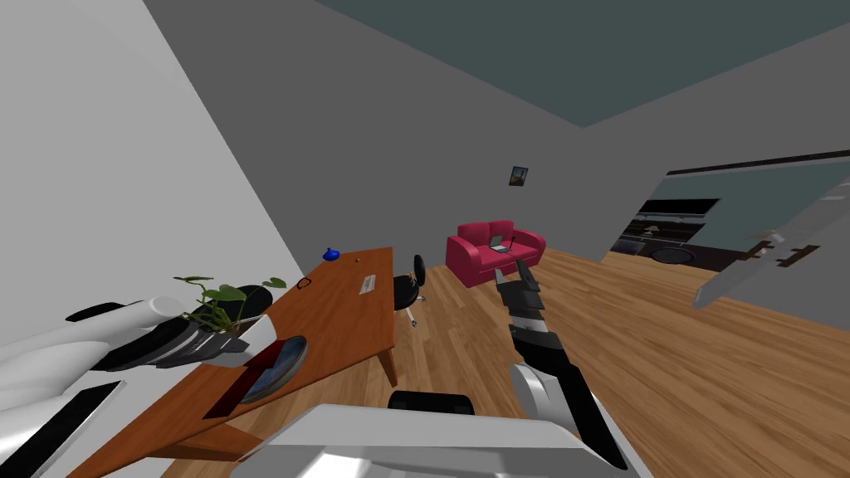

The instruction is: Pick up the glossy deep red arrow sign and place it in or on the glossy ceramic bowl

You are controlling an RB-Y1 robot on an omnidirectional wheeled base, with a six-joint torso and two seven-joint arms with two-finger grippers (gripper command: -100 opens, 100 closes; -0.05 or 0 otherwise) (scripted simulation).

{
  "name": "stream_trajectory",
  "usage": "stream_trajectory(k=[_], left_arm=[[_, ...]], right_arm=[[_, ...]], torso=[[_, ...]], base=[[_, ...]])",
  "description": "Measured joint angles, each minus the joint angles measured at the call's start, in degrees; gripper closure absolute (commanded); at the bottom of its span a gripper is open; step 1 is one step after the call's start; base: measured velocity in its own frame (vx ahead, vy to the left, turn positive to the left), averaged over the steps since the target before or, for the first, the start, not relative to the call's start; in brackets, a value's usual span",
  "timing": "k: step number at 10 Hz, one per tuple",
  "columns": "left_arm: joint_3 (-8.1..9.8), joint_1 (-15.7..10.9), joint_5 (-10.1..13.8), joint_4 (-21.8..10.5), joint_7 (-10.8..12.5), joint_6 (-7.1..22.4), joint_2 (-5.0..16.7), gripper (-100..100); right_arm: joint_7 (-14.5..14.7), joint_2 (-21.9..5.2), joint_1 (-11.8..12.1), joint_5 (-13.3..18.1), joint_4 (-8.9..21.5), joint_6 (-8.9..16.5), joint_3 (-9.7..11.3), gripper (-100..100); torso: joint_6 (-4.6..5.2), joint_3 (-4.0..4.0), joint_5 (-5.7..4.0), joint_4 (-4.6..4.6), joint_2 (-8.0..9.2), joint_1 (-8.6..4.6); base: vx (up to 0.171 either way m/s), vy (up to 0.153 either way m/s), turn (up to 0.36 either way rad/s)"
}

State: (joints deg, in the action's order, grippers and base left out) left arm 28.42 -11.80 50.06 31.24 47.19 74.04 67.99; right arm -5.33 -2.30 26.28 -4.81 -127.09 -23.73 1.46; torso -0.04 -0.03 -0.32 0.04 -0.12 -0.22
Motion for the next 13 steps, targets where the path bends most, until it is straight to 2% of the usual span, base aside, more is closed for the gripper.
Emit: stream_trajectory(k=[2,3,4,6,8,10,11,12,13], left_arm=[[0.06,-3.24,-1.18,-3.38,-1.47,0.18,0.13,-100],[1.16,-4.74,-2.69,-4.82,-2.75,1.08,-0.15,-100],[1.89,-5.99,-4.37,-5.74,-3.83,2.04,-0.46,-100],[2.27,-7.86,-5.3,-7.33,-4.57,2.48,-0.61,-100],[3.89,-9.55,-8.24,-8.04,-6.55,4.34,-1.05,-100],[3.74,-12.73,-9.78,-11.0,-8.42,4.12,-0.87,-100],[3.43,-14.73,-10.09,-13.74,-9.0,3.69,-0.53,-100],[3.39,-14.92,-10.12,-14.07,-9.13,3.59,-0.5,0],[3.4,-14.9,-10.12,-14.03,-9.12,3.6,-0.5,0]], right_arm=[[0.0,0.0,0.0,0.0,0.0,0.0,0.0,0],[0.0,0.0,0.0,0.0,0.0,0.0,0.0,0],[0.0,0.0,0.0,0.0,0.0,0.0,0.0,0],[0.0,0.0,0.0,0.0,0.0,0.0,0.0,0],[0.0,0.0,0.0,0.0,0.0,0.0,0.0,0],[0.0,0.0,0.0,0.0,0.0,0.0,0.0,0],[0.0,0.0,0.0,0.0,0.0,0.0,0.0,0],[0.0,0.0,0.0,0.0,0.0,0.0,0.0,0],[0.0,0.0,0.0,0.0,0.0,0.0,0.0,0]], torso=[[0.01,0.01,0.01,0.0,0.01,0.06],[-0.03,0.01,0.01,0.0,0.01,0.0],[0.0,0.0,-0.01,0.0,0.01,-0.03],[0.01,0.01,0.01,0.0,0.02,0.07],[-0.01,0.01,-0.01,0.0,0.02,-0.02],[0.02,0.0,0.01,0.0,0.01,0.06],[0.01,0.01,0.02,0.0,0.02,0.1],[0.0,0.02,0.03,0.01,0.03,0.11],[0.0,0.02,0.03,0.01,0.04,0.11]], base=[[0.005,-0.018,0.047],[0.009,-0.038,0.075],[0.005,-0.02,-0.001],[0.006,-0.013,0.041],[0.005,-0.029,0.047],[0.001,-0.002,-0.011],[0.0,0.0,0.0],[0.0,0.0,0.0],[0.0,0.0,0.0]])
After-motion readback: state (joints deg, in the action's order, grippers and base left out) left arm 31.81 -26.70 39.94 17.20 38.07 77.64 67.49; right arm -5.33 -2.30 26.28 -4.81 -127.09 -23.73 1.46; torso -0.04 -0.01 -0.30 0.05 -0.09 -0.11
